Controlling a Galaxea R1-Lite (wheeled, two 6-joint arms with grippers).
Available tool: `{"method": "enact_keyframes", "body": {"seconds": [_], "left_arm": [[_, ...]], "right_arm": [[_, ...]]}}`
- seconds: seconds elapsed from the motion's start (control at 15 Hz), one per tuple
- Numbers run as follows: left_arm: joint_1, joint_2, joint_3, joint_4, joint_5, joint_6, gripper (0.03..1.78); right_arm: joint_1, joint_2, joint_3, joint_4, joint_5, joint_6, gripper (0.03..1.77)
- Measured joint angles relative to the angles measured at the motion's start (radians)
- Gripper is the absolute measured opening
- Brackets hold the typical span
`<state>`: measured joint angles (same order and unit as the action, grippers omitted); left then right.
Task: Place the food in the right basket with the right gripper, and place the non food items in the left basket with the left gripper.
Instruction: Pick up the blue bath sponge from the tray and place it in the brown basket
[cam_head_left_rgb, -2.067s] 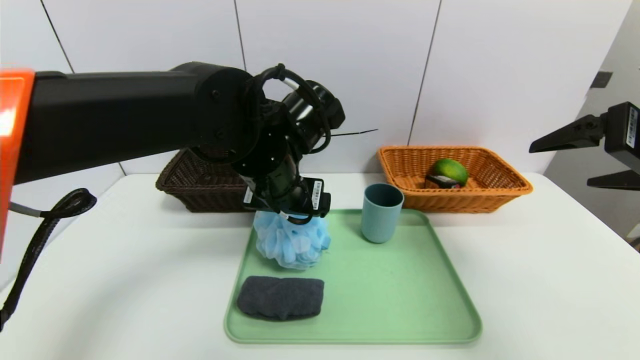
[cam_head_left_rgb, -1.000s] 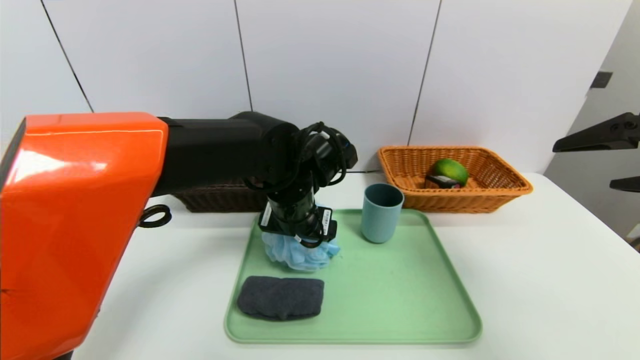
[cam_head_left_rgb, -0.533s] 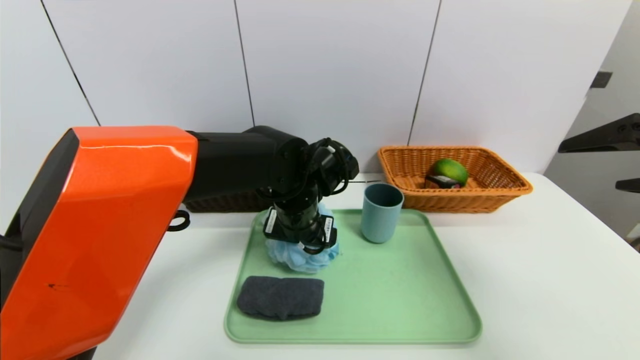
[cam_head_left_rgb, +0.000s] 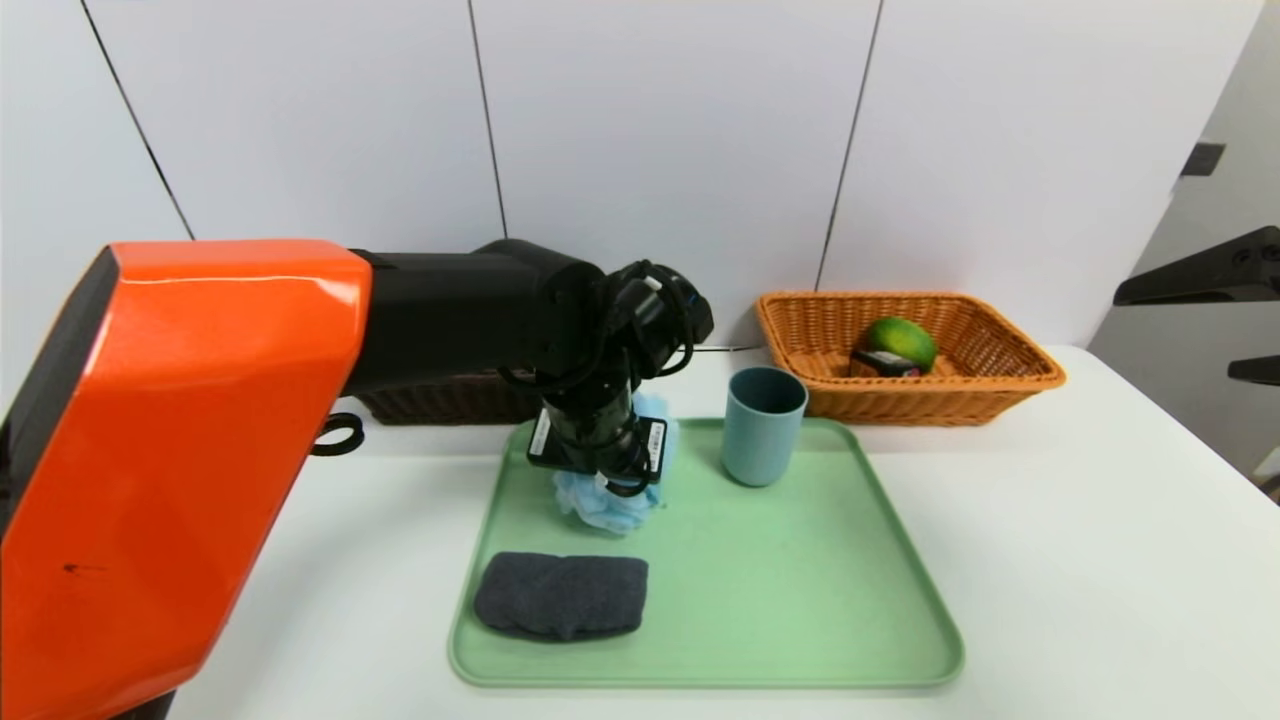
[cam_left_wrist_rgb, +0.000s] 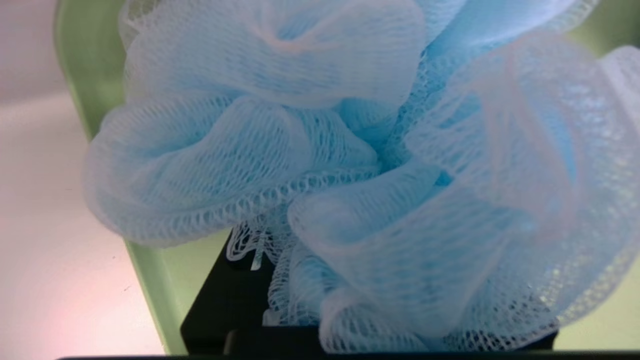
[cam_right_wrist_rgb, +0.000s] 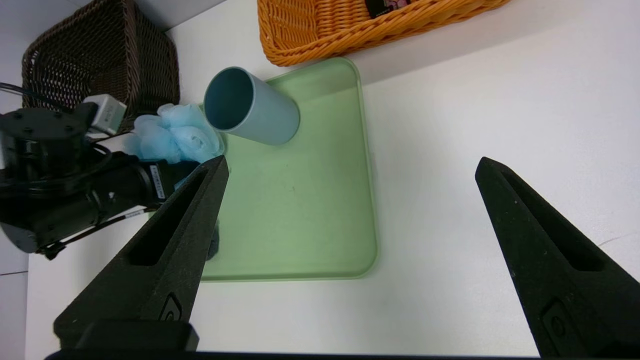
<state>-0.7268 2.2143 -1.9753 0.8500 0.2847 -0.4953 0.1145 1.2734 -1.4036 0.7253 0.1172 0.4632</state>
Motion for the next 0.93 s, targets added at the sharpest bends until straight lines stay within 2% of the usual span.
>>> {"method": "enact_keyframes", "body": {"seconds": [0.27,0.4,0.67,0.93], "left_arm": [[-0.007,-0.111,0.0,0.001,-0.132,0.017,0.73],[-0.007,-0.181,0.0,-0.005,-0.177,0.016,0.7],[0.04,-0.322,0.0,-0.029,-0.181,0.018,0.68],[0.197,-0.396,-0.001,-0.068,-0.172,0.036,0.67]], "right_arm": [[0.0,0.0,0.008,0.003,-0.001,0.004,1.71],[-0.001,-0.001,0.022,0.002,-0.002,0.003,1.71],[-0.003,-0.002,0.036,0.001,-0.006,0.005,1.71],[-0.003,0.0,0.033,-0.003,-0.006,0.004,1.71]]}}
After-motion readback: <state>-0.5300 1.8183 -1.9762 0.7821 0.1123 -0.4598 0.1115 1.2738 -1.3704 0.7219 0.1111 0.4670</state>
